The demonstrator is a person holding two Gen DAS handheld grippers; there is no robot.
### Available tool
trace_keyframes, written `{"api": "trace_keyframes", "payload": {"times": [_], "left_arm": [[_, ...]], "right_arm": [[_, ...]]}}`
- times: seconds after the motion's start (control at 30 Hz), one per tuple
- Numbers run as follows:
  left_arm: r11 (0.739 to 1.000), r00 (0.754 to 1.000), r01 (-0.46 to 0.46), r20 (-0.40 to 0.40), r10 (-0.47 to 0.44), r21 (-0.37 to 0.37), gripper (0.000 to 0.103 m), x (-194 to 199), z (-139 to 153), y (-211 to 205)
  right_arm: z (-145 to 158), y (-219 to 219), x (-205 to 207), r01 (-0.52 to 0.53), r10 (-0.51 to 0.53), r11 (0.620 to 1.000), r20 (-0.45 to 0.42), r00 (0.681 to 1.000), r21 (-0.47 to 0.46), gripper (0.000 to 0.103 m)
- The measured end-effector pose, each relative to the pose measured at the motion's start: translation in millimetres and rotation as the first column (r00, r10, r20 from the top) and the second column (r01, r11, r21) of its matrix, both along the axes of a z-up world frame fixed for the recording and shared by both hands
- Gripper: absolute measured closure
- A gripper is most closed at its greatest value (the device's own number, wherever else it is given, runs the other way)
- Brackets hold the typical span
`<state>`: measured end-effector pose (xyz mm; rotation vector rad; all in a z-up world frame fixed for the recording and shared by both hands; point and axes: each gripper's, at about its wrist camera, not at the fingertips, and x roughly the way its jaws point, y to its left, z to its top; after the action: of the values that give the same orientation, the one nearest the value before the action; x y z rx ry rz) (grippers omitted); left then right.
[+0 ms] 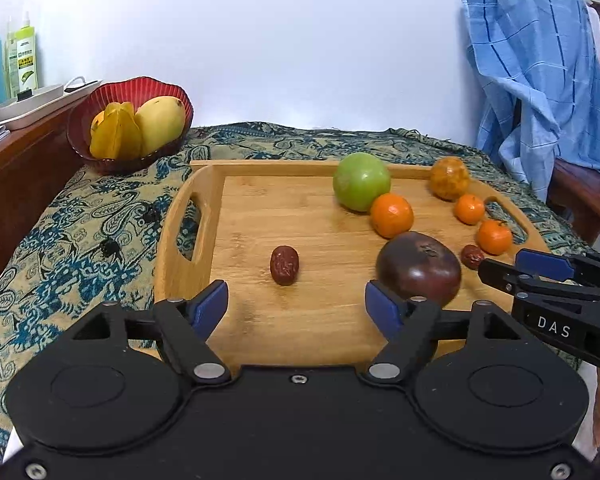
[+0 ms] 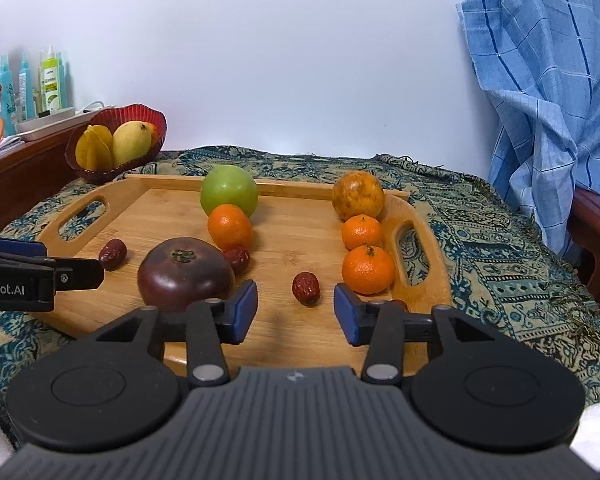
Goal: Organize fruits
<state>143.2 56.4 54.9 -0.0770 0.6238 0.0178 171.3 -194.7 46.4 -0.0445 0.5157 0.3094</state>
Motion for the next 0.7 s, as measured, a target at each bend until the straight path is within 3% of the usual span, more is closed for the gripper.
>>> {"api": "trace_keyframes", "payload": {"times": [0.23, 0.3, 0.7], "left_arm": [[1.000, 1.000, 0.000, -0.002, 0.000, -0.011, 0.027, -15.0, 7.0, -1.8], [1.000, 1.000, 0.001, -0.004, -0.001, -0.016, 0.017, -19.8, 8.4, -1.9], [0.999, 1.000, -0.002, -0.001, 0.002, -0.033, 0.016, -48.5, 16.8, -2.6]], "right_arm": [[8.0, -3.7, -15.6, -0.004, 0.004, 1.000, 0.022, 1.000, -0.027, 0.032], [10.9, -5.8, -20.7, -0.003, 0.004, 1.000, 0.031, 1.000, -0.030, 0.029], [16.3, -15.7, -42.9, -0.007, 0.007, 1.000, 0.028, 1.000, -0.011, 0.015]]}}
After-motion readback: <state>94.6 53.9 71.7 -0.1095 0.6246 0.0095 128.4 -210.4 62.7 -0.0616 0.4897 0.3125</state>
